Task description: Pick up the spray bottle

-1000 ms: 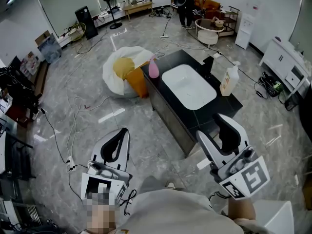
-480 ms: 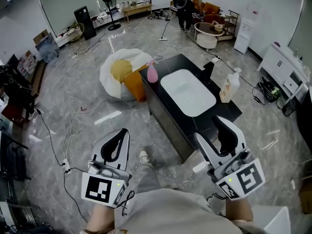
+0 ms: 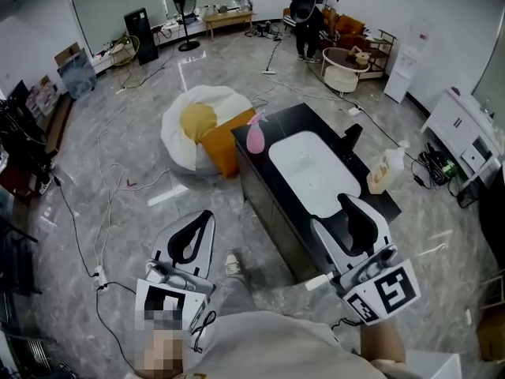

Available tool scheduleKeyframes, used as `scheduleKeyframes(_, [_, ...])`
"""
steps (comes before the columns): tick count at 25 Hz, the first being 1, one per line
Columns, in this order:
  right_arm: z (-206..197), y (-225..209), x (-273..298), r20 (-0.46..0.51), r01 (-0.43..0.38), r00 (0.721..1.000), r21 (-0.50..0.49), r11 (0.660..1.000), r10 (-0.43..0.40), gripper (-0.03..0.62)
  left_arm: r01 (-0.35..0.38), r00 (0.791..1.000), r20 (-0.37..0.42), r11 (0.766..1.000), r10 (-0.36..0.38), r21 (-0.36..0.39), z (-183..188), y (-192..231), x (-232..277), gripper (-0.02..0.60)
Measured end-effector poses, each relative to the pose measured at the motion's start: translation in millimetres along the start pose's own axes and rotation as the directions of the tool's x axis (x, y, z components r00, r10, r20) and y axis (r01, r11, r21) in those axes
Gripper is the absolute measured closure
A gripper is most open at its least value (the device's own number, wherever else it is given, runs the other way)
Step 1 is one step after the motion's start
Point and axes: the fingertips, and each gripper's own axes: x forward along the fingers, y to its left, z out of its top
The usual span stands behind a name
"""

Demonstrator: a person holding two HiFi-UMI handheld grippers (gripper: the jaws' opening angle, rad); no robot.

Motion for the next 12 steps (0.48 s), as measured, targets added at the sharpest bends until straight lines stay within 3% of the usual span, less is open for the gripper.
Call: scheduleKeyframes(12, [-41, -37, 190, -0.098, 0.016, 0.995, 0.061, 0.998, -0.010, 0.351, 0.073, 0.996, -0.056, 0.997, -0.075, -0.037, -46, 129, 119, 0.561])
